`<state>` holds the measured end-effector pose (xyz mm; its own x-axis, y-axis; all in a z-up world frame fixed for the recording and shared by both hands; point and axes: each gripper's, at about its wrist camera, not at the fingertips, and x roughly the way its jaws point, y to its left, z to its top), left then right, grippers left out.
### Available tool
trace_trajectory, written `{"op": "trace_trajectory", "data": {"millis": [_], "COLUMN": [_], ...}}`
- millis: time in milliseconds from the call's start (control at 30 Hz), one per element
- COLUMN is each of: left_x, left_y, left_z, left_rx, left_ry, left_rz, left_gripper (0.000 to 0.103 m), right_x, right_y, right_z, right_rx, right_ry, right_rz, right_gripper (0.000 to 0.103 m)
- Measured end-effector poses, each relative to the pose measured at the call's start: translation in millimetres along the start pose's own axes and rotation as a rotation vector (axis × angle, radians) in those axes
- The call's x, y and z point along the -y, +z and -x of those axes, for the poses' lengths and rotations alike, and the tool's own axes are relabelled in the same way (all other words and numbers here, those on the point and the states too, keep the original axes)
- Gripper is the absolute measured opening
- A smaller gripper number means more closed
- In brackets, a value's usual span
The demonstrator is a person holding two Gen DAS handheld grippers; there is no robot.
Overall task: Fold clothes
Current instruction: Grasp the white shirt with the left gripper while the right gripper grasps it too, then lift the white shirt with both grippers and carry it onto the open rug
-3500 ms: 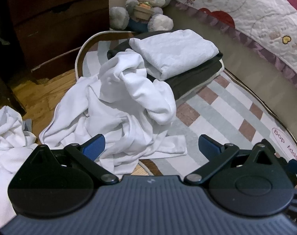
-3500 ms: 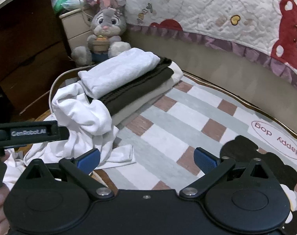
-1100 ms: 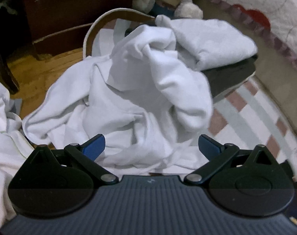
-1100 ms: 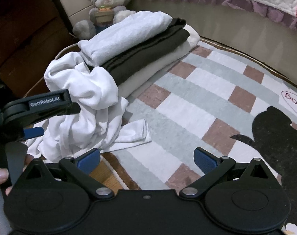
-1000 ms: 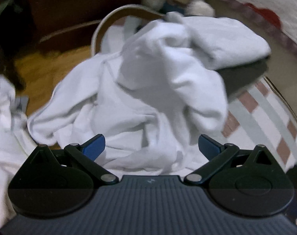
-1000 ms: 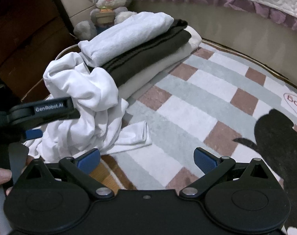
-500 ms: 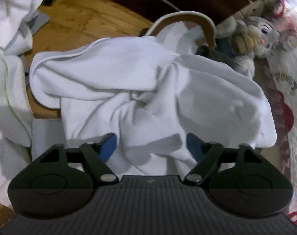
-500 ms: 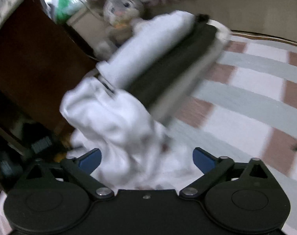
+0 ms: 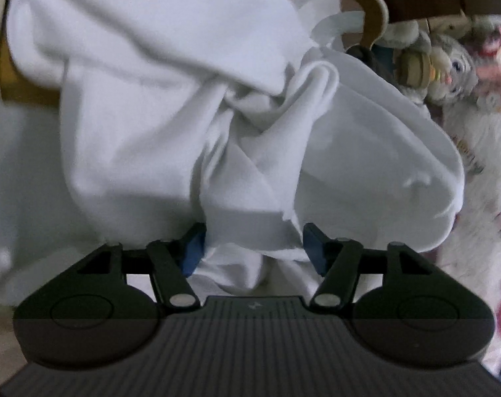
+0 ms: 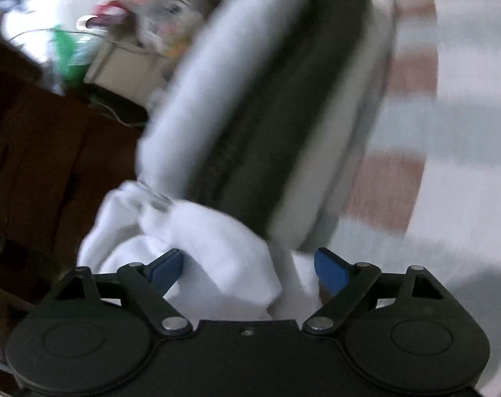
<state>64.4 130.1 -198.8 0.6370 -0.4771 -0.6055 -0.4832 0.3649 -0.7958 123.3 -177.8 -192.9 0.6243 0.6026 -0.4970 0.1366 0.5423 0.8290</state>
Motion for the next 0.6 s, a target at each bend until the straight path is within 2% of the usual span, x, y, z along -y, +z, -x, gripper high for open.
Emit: {"op": "trace_trajectory", "data": {"millis": [67, 133, 167, 200, 233, 300, 467, 600], "left_x": [0, -1, -1, -1, 4, 17, 51, 78], "left_y": [-1, -2, -2, -2, -5, -11, -27, -43], "left_z": [-3, -6, -8, -9, -9, -6, 2, 4], "left_rx": [-0.020, -0.040, -0.050, -0.059, -0.068, -0.086, -0.130, -0.184], "left_ry": [-0.044, -0.089, -0.111, -0.133, -0.157, -0.206, -0.328, -0.425], "left_rz": [0.017, 0.035, 0.043, 0.052, 0.029, -0.036, -0.200, -0.312], "left_gripper": [0.062, 0.058, 0.058, 0.058, 0.058, 0.058, 0.058, 0.058], "right_x": [7, 11, 13, 15, 15, 14, -2, -17], "right_y": [-6, -12, -16, -19, -22, -25, -17, -13], "right_z": [-10, -17, -21, -24, -24, -16, 27, 74], "right_rx": [-0.032, -0.076, -0.098, -0.120, -0.136, -0.142, -0.065, 0.006], "right_ry": [0.062, 0.126, 0.158, 0.189, 0.235, 0.315, 0.402, 0.403], "right_rz": [-0.053, -0.096, -0.117, -0.138, -0.168, -0.213, -0.186, -0.120], "right_gripper": [0.080, 0.060, 0.054, 0.041, 0.038, 0.036, 0.034, 0.034]}}
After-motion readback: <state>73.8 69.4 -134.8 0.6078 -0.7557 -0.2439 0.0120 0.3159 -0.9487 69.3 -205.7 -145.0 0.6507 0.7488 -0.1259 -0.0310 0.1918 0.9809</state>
